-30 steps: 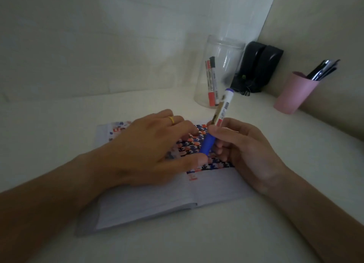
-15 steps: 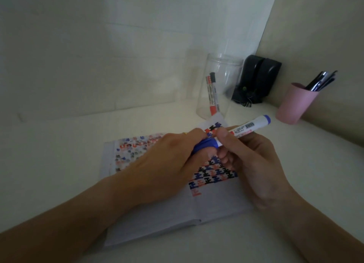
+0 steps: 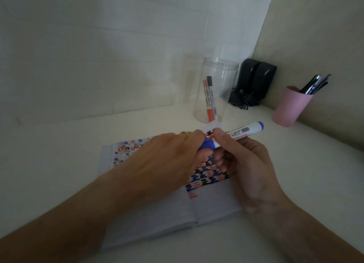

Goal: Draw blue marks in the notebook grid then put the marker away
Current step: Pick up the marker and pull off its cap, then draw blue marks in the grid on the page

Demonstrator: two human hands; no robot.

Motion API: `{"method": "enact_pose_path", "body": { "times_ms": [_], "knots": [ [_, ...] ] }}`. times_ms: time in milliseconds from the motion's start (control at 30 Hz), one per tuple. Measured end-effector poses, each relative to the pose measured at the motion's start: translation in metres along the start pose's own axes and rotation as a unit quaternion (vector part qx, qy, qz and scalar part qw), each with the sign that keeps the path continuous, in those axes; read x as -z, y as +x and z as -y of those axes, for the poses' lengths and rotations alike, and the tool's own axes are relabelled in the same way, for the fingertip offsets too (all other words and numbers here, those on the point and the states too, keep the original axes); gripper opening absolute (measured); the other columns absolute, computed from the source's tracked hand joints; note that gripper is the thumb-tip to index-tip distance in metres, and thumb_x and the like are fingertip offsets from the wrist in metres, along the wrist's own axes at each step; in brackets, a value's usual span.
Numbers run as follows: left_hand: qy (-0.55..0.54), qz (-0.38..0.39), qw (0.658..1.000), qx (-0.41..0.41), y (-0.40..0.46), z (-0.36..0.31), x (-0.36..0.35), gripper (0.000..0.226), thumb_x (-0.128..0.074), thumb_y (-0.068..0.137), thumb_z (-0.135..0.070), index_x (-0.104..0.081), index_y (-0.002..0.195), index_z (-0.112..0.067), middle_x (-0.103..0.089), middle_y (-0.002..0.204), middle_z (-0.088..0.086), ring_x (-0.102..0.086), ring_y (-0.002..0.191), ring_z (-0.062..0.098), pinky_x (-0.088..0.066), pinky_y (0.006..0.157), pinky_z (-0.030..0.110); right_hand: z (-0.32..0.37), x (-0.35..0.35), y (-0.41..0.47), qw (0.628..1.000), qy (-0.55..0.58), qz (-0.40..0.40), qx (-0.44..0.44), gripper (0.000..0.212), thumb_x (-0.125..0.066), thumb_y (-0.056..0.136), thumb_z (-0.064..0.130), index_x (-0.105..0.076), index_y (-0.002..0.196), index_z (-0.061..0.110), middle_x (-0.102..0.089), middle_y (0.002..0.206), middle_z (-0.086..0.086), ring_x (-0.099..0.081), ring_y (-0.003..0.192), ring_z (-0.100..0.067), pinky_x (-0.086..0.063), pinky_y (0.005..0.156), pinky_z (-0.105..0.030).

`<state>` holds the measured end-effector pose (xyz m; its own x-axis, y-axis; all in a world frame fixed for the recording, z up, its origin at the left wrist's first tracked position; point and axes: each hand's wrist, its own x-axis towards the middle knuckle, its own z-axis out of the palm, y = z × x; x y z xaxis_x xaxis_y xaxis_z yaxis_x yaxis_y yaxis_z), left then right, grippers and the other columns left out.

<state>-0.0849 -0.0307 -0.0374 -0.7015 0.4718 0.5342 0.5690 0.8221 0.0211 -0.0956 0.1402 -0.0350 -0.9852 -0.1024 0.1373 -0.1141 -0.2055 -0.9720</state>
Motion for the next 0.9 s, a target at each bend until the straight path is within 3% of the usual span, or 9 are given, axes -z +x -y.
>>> {"method": "enact_pose_path", "body": {
  "times_ms": [133,233,267,333,400,567,667,800,900],
  "knots": [
    [-0.153,0.053,0.985,0.053,0.000,-0.001,-0.004,0.035,-0.026,0.101,-0.050,-0.042,0.081,-0.025,-0.048,0.065,-0.008,-0.045,0.054,0.010,-0.034,0.055,0.029,-0.002,-0.004,-0.001,1.000,0.006,-0.008,-0.020,0.032,-0.072,0.085,0.025,-0.068,0.057,0.011,-0.060,0.051,-0.006,-0.050,0.044,-0.014,-0.041,0.044,-0.021],
    [-0.416,0.105,0.893,0.133,-0.004,0.009,0.003,0.045,-0.029,0.098,-0.057,-0.046,0.067,-0.030,-0.041,0.056,-0.010,-0.035,0.049,0.010,-0.031,0.053,0.021,0.002,0.007,0.006,0.999,0.022,-0.023,-0.027,0.030,-0.069,0.089,0.027,-0.070,0.064,0.011,-0.056,0.051,-0.002,-0.046,0.045,-0.012,-0.038,0.043,-0.020],
    [-0.429,0.102,0.887,0.139,-0.008,0.014,0.006,0.042,-0.031,0.099,-0.054,-0.047,0.066,-0.034,-0.043,0.055,-0.011,-0.036,0.049,0.008,-0.031,0.053,0.017,0.005,0.013,0.008,0.999,0.023,-0.032,-0.028,0.029,-0.069,0.090,0.028,-0.071,0.066,0.012,-0.056,0.052,-0.001,-0.046,0.047,-0.012,-0.038,0.044,-0.021],
    [-0.272,0.053,0.955,0.102,-0.012,0.021,0.008,0.033,-0.032,0.103,-0.046,-0.044,0.073,-0.040,-0.052,0.062,-0.016,-0.048,0.058,0.005,-0.036,0.058,0.015,0.007,0.024,0.008,0.999,0.008,-0.044,-0.030,0.029,-0.071,0.089,0.031,-0.070,0.067,0.013,-0.056,0.053,0.000,-0.046,0.048,-0.013,-0.037,0.046,-0.024],
    [-0.177,0.030,0.981,0.073,-0.015,0.024,0.006,0.023,-0.034,0.102,-0.047,-0.044,0.084,-0.038,-0.055,0.075,-0.015,-0.052,0.072,0.005,-0.036,0.064,0.015,0.004,0.026,0.008,0.998,-0.010,-0.043,-0.038,0.027,-0.072,0.087,0.031,-0.069,0.071,0.009,-0.056,0.053,-0.002,-0.046,0.047,-0.014,-0.038,0.046,-0.025],
    [-0.116,0.043,0.992,0.017,-0.016,0.037,-0.008,0.032,-0.040,0.099,-0.053,-0.058,0.105,-0.028,-0.060,0.095,-0.010,-0.050,0.084,0.006,-0.040,0.077,0.021,-0.003,0.023,0.004,0.997,-0.066,0.007,-0.030,0.027,-0.075,0.083,0.026,-0.066,0.065,0.008,-0.055,0.050,-0.003,-0.044,0.045,-0.016,-0.036,0.043,-0.025],
    [-0.115,0.060,0.992,0.003,-0.017,0.042,-0.012,0.032,-0.047,0.095,-0.056,-0.062,0.105,-0.030,-0.063,0.099,-0.011,-0.052,0.089,0.009,-0.047,0.079,0.035,0.004,0.022,-0.002,0.996,-0.078,0.035,-0.032,0.014,-0.076,0.071,0.021,-0.074,0.075,0.007,-0.063,0.056,-0.007,-0.054,0.048,-0.017,-0.044,0.043,-0.023],
    [-0.107,0.056,0.992,-0.019,-0.015,0.047,-0.016,0.032,-0.049,0.094,-0.058,-0.064,0.103,-0.031,-0.064,0.099,-0.012,-0.051,0.088,0.009,-0.047,0.079,0.035,0.009,0.018,-0.015,0.986,-0.145,0.077,-0.023,0.008,-0.077,0.072,0.015,-0.078,0.077,0.009,-0.069,0.062,-0.010,-0.062,0.054,-0.019,-0.050,0.048,-0.025],
    [-0.108,0.051,0.992,-0.026,-0.015,0.049,-0.018,0.033,-0.049,0.094,-0.059,-0.065,0.100,-0.031,-0.065,0.097,-0.013,-0.052,0.090,0.010,-0.048,0.079,0.036,-0.001,0.021,-0.028,0.979,-0.191,0.064,-0.008,0.010,-0.080,0.072,0.017,-0.078,0.077,0.009,-0.071,0.060,-0.009,-0.064,0.053,-0.018,-0.051,0.049,-0.026]
  ]
}}
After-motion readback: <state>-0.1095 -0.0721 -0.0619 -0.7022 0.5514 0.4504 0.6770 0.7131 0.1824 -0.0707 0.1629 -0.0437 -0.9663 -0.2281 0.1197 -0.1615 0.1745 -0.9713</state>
